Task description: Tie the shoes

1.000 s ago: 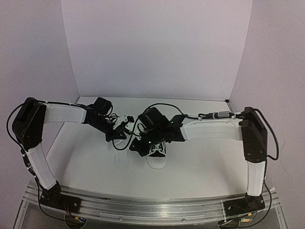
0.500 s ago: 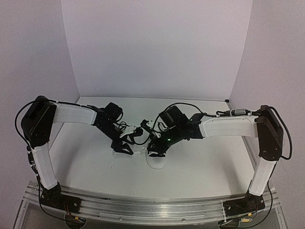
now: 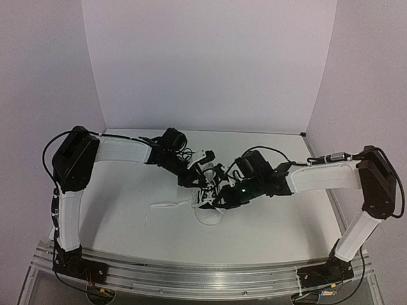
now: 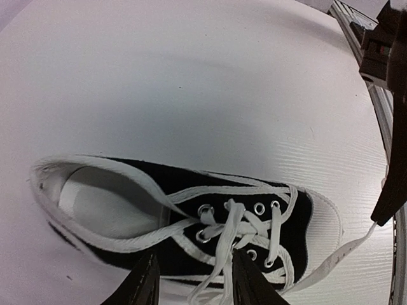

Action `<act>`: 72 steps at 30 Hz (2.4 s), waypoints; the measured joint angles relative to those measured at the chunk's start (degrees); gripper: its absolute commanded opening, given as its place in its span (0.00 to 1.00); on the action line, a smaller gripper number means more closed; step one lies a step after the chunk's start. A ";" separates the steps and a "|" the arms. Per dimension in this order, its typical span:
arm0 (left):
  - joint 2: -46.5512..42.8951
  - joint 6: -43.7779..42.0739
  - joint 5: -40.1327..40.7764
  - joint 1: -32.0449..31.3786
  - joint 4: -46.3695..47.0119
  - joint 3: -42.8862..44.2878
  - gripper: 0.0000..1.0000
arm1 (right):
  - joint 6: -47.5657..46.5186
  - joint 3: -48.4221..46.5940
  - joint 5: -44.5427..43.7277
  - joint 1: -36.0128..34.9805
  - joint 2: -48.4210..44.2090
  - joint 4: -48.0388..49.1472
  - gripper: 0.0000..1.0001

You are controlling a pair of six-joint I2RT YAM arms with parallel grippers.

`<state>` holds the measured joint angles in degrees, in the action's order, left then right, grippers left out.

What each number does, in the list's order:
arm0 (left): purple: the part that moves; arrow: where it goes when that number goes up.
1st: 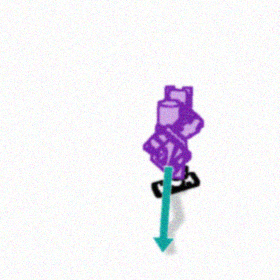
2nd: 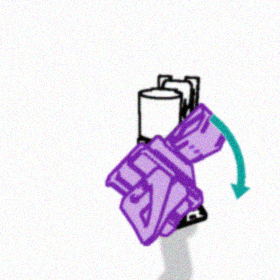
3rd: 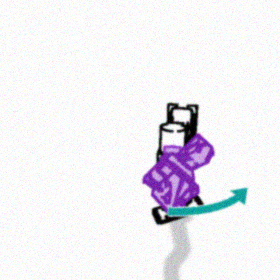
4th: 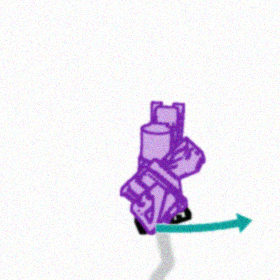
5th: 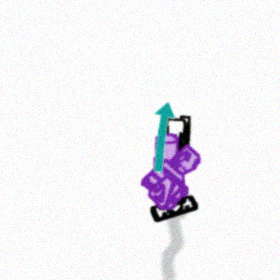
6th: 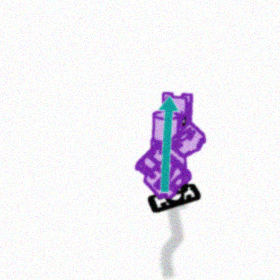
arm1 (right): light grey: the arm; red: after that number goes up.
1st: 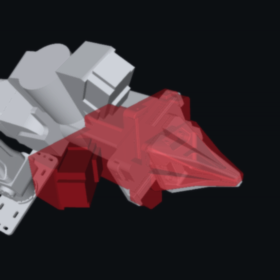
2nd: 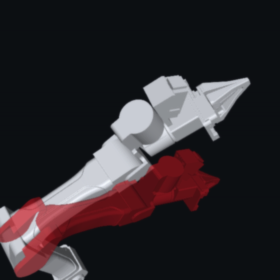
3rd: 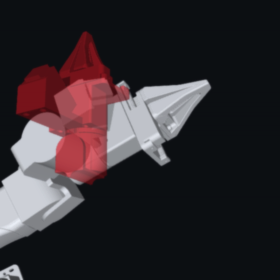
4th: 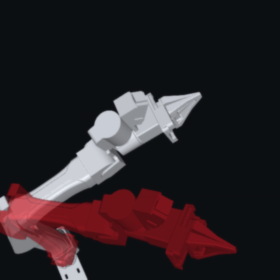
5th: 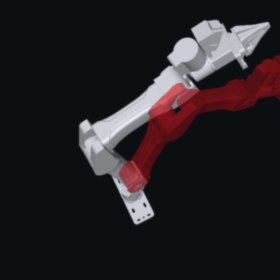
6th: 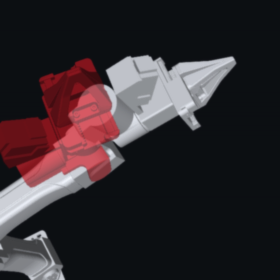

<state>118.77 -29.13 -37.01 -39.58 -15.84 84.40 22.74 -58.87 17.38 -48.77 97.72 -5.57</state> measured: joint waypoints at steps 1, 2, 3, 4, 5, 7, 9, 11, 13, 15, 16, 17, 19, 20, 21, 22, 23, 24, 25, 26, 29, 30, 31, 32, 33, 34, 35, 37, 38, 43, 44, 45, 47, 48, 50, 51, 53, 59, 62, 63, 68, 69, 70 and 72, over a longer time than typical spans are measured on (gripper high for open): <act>0.63 0.28 0.33 -0.60 0.31 0.07 0.37 | 1.23 0.96 -0.06 0.40 -0.77 0.63 0.00; 1.27 0.43 0.69 -1.19 0.53 0.21 0.36 | 2.38 1.92 -0.19 0.89 -1.54 1.34 0.00; 1.96 0.42 0.99 -1.64 0.50 0.68 0.36 | 3.44 2.78 -0.35 1.42 -2.21 2.18 0.00; 2.74 0.34 1.25 -2.00 0.43 1.36 0.34 | 4.25 3.48 -0.47 1.82 -2.77 2.95 0.00; 3.46 0.20 1.45 -2.22 0.34 2.01 0.32 | 5.09 4.06 -0.68 2.19 -3.25 3.63 0.00; 4.38 -0.41 1.95 -2.29 0.27 2.99 0.25 | 6.26 4.61 -1.13 2.76 -3.62 5.00 0.00; 4.60 -1.13 2.58 -2.24 -0.08 3.17 0.19 | 7.01 4.68 -1.32 2.88 -3.66 6.08 0.00; 4.61 -1.37 2.89 -2.22 -0.74 3.24 0.16 | 7.49 4.68 -1.32 2.86 -3.66 6.90 0.00; 4.61 -1.68 2.79 -2.22 -1.31 3.37 0.17 | 7.77 4.68 -1.31 2.83 -3.66 7.66 0.00; 4.61 -1.81 2.50 -2.22 -1.89 3.52 0.18 | 7.94 4.68 -1.30 2.82 -3.66 8.32 0.00; 4.60 -1.87 2.35 -2.17 -2.14 3.59 0.18 | 8.00 4.68 -1.32 2.82 -3.66 8.56 0.00; 4.58 -1.87 2.14 -2.07 -2.28 3.65 0.18 | 8.02 4.68 -1.32 2.84 -3.66 8.74 0.00; 4.56 -1.85 2.03 -1.86 -2.56 3.76 0.18 | 8.19 4.68 -1.40 2.86 -3.66 8.91 0.00; 4.56 -1.85 2.03 -1.71 -2.80 3.89 0.19 | 8.45 4.68 -1.50 2.89 -3.66 8.97 0.00; 4.54 -1.85 2.05 -1.64 -3.38 4.26 0.20 | 8.62 4.68 -1.61 2.94 -3.66 8.98 0.00; 4.54 -1.85 2.05 -1.49 -3.92 4.71 0.22 | 8.84 4.68 -1.75 3.04 -3.66 8.99 0.00; 4.54 -1.89 2.05 -1.31 -4.40 5.17 0.26 | 9.04 4.68 -1.89 3.12 -3.64 8.99 0.00; 4.54 -1.92 2.07 -1.04 -4.89 5.73 0.30 | 9.22 4.68 -2.04 3.16 -3.63 9.00 0.00; 4.54 -2.20 2.06 -0.70 -5.28 6.22 0.34 | 9.37 4.68 -2.16 3.18 -3.59 9.01 0.00; 4.54 -2.57 2.01 -0.31 -5.62 6.63 0.38 | 9.49 4.68 -2.20 3.26 -3.53 9.01 0.00; 4.54 -2.97 1.12 1.20 -7.63 7.68 0.38 | 9.81 4.68 -2.38 3.31 -3.24 8.99 0.00; 4.54 -3.05 0.84 1.64 -8.44 7.86 0.37 | 9.89 4.68 -2.40 3.37 -3.20 8.99 0.00; 4.54 -3.24 0.53 2.08 -9.05 7.89 0.37 | 9.92 4.68 -2.42 3.37 -3.20 8.99 0.00; 4.54 -3.50 0.41 2.45 -9.83 7.89 0.37 | 9.98 4.68 -2.42 3.37 -3.20 9.03 0.00; 4.54 -3.78 0.14 2.90 -10.54 7.89 0.37 | 10.06 4.68 -2.42 3.37 -3.20 9.03 0.00; 4.54 -3.98 0.06 3.31 -11.21 7.85 0.37 | 10.09 4.68 -2.42 3.38 -3.20 9.02 0.00; 4.54 -4.09 0.04 3.65 -11.75 7.81 0.37 | 10.10 4.68 -2.42 3.39 -3.20 9.02 0.00; 4.54 -4.14 0.16 4.08 -11.85 7.45 0.35 | 10.10 4.68 -2.39 3.39 -3.18 9.03 0.00; 4.54 -4.09 0.37 4.14 -11.79 7.21 0.33 | 10.10 4.68 -2.39 3.39 -3.16 9.04 0.00; 4.54 -4.09 1.27 4.12 -11.82 6.87 0.33 | 10.08 4.68 -2.37 3.39 -2.92 9.03 0.00; 4.54 -4.25 1.25 4.12 -11.89 6.87 0.33 | 10.08 4.68 -2.37 3.39 -2.92 9.05 0.00; 4.54 -4.50 1.21 4.12 -12.22 6.87 0.33 | 10.08 4.68 -2.37 3.39 -2.92 9.04 0.00; 4.54 -5.30 1.07 4.12 -12.68 6.76 0.33 | 10.08 4.68 -2.39 3.39 -2.92 9.03 0.00; 4.54 -5.59 1.02 4.12 -12.73 6.59 0.33 | 10.08 4.68 -2.39 3.39 -2.92 9.05 0.00; 4.54 -6.20 0.99 4.12 -13.06 6.04 0.33 | 10.08 4.68 -2.39 3.39 -2.91 9.03 0.00; 4.54 -6.49 0.98 4.12 -13.32 5.79 0.33 | 10.08 4.68 -2.39 3.39 -2.90 9.03 0.00; 4.54 -6.94 1.01 4.04 -13.90 5.50 0.33 | 10.08 4.68 -2.39 3.39 -2.80 9.04 0.00; 4.62 -7.09 1.13 3.66 -14.19 5.46 0.32 | 10.08 4.68 -2.39 3.39 -1.72 9.07 0.00; 4.91 -7.09 1.05 3.29 -14.19 5.47 0.32 | 10.08 4.68 -2.39 3.43 -1.67 9.10 0.00; 5.02 -7.09 1.06 3.18 -14.19 5.46 0.31 | 10.08 4.68 -2.39 3.43 -1.67 9.10 0.00; 5.56 -6.95 1.65 2.74 -14.04 4.95 0.24 | 10.08 4.68 -2.39 3.43 -1.61 9.13 0.00; 5.79 -6.87 1.79 2.70 -13.84 4.94 0.23 | 10.08 4.68 -2.39 3.43 -1.57 9.12 0.00; 6.05 -6.85 1.92 2.63 -13.59 4.94 0.23 | 10.08 4.68 -2.39 3.43 -1.54 9.14 0.00; 6.71 -6.88 2.26 2.58 -13.53 4.94 0.22 | 10.06 4.68 -2.39 3.44 -1.47 9.14 0.00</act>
<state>125.47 -36.01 -34.75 -37.00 -29.38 89.34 32.81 -54.19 14.98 -45.33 96.26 3.57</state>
